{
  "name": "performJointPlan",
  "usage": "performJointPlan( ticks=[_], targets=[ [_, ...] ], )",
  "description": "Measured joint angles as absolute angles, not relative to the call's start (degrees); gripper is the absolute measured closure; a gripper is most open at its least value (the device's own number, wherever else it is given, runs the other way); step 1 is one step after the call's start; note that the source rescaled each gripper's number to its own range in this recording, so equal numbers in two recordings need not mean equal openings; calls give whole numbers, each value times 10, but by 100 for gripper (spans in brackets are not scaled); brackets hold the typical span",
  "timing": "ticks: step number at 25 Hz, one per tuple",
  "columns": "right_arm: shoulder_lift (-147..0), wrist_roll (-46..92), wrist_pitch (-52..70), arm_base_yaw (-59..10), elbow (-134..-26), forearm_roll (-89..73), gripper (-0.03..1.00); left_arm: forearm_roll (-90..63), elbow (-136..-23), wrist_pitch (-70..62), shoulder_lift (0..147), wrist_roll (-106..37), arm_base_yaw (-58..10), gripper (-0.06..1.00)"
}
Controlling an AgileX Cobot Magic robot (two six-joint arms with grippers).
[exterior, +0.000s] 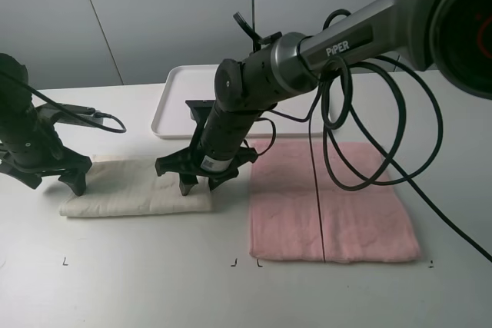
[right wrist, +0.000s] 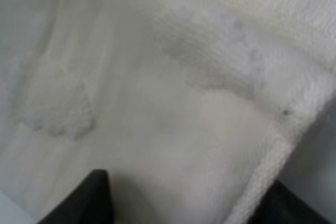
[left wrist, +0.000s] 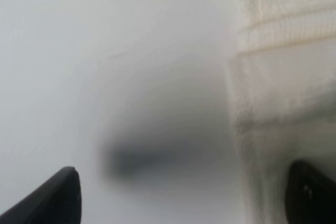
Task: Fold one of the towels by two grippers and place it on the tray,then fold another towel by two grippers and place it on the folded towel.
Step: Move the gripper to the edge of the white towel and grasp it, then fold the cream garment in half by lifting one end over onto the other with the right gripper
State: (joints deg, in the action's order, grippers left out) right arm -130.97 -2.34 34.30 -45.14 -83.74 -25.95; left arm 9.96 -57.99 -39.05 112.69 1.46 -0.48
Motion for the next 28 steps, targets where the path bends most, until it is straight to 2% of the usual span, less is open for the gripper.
performJointPlan(
  ticks=[3,4,15,28],
  targets=[
    [-1314,-20,333,-450,-837,-263,87,101,-580,-390,1127,15,-5,-5],
    [-1315,-18,330,-450,-837,-264,92,101,-580,-388,1127,15,-5,-5],
    [-1303,7,349,-450,-836,-263,93,101,-580,-385,1127,22,-5,-5],
    [-1219,52,396,-450,-835,-289,93,97,-580,-370,1127,28,-5,-5]
  ],
)
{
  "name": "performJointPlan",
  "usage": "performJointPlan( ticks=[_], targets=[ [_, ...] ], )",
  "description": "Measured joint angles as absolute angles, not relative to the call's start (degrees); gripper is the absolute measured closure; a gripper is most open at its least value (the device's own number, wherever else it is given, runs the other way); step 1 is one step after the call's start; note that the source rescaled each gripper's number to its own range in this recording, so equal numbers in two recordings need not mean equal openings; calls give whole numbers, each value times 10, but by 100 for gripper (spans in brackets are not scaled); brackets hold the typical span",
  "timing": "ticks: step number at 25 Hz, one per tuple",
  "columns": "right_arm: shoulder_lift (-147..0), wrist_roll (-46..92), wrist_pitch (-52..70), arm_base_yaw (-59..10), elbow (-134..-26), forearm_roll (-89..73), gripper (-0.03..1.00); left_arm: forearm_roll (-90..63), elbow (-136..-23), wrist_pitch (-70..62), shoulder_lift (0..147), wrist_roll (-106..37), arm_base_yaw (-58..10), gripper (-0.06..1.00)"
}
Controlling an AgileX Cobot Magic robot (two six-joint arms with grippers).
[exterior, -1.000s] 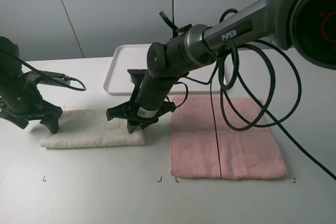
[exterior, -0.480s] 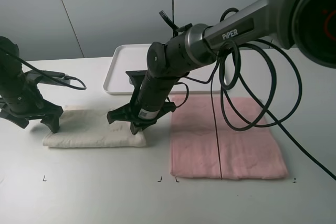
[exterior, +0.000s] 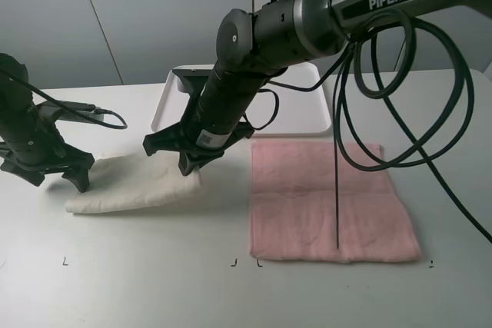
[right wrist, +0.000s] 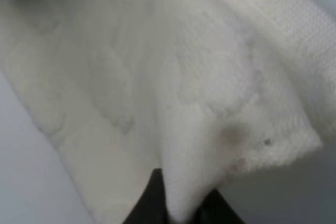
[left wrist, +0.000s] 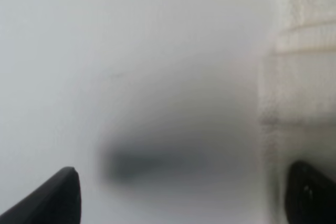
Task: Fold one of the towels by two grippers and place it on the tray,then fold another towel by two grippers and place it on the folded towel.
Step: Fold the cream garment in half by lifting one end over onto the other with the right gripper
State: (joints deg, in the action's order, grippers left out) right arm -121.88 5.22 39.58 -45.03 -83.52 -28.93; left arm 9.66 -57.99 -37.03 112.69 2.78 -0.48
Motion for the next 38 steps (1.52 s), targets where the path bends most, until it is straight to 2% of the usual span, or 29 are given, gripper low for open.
performJointPlan(
  ticks=[13,25,31,38],
  targets=[
    [-1220,248,361,-450,-834,-628,93,92,-580,-368,1127,29,-5,-5],
    [-1310,439,383,-450,-834,-899,93,90,-580,-368,1127,29,-5,-5],
    [-1334,494,387,-452,-834,-981,93,89,-580,-368,1127,29,-5,-5],
    [-1351,532,357,-490,-834,-995,93,89,-580,-368,1127,29,-5,-5]
  ],
)
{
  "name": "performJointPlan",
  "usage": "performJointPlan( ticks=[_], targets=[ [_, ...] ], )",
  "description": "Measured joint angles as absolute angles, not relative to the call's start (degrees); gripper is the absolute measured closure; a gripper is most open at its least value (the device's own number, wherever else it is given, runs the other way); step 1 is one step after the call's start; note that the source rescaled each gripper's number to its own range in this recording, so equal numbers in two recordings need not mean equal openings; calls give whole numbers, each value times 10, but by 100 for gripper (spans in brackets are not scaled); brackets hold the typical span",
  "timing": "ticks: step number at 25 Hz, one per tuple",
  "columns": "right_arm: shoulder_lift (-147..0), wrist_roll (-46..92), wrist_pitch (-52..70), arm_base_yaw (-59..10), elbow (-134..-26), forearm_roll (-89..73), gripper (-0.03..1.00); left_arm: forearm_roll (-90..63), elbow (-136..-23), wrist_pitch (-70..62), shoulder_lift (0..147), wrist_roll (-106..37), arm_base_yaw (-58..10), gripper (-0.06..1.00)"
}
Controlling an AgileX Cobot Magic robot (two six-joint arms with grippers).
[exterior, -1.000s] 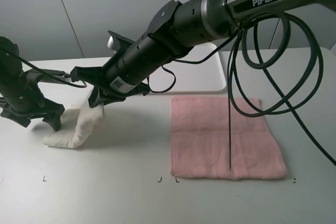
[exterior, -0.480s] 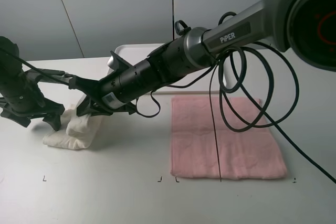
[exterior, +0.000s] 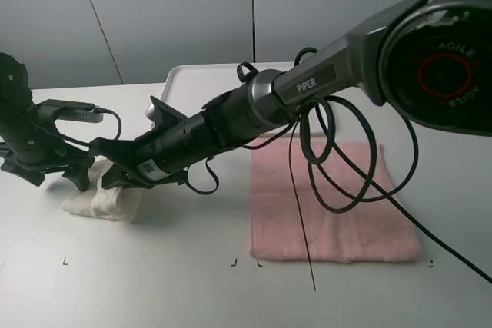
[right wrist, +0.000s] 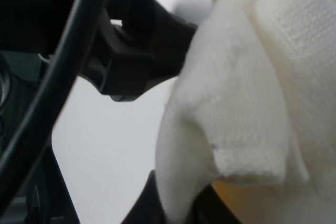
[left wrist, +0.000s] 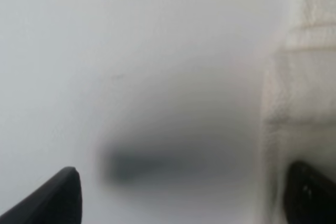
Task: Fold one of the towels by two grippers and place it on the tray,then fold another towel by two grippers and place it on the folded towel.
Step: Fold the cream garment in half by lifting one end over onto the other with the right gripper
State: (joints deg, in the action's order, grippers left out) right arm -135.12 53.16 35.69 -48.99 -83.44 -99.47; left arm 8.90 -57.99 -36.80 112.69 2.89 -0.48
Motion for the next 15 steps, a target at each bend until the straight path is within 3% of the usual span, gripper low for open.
performJointPlan(
  ticks=[15],
  targets=[
    [-1362,532,304,-496,-882,-996,93,82,-580,-368,1127,29,-5,-5]
  ],
)
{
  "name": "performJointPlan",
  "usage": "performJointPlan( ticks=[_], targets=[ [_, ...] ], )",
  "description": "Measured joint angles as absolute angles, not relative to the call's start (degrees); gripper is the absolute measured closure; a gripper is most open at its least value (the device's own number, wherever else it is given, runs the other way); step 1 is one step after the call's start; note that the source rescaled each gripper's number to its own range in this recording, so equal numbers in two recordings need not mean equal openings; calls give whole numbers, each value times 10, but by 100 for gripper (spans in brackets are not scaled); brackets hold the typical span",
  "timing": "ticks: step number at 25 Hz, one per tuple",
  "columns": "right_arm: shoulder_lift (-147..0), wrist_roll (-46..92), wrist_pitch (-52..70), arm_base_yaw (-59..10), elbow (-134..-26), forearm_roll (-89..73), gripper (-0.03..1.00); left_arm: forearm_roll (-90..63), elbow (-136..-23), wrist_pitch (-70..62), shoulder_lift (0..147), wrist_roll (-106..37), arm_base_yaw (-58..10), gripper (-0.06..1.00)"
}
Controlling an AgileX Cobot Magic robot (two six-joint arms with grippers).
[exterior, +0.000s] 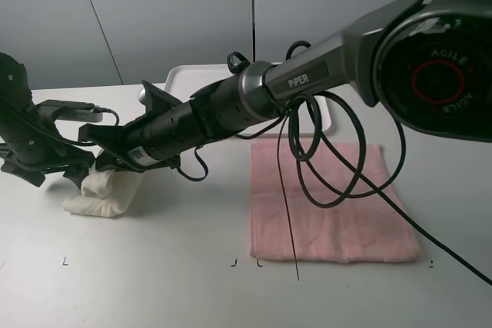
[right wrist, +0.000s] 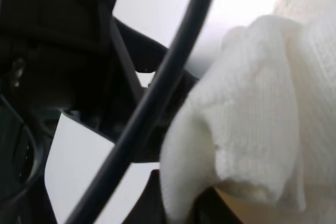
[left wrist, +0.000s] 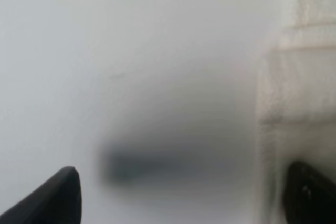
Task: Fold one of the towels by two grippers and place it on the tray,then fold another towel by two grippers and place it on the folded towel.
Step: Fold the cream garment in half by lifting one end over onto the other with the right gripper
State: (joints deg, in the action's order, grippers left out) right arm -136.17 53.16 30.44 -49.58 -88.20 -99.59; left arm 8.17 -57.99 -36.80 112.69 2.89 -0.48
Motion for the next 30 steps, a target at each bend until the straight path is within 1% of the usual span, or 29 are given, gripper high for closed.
performJointPlan(
  ticks=[5,20,30],
  targets=[
    [-1386,518,301,-503,-887,-998,93,82,-580,-368,1127,29,-5,-5],
    [-1386,516,298,-505,-888,-1008,93,64,-580,-370,1111,24,-5,-5],
    [-1387,512,297,-506,-888,-1007,93,67,-673,-444,1076,24,-1,-5]
  ],
)
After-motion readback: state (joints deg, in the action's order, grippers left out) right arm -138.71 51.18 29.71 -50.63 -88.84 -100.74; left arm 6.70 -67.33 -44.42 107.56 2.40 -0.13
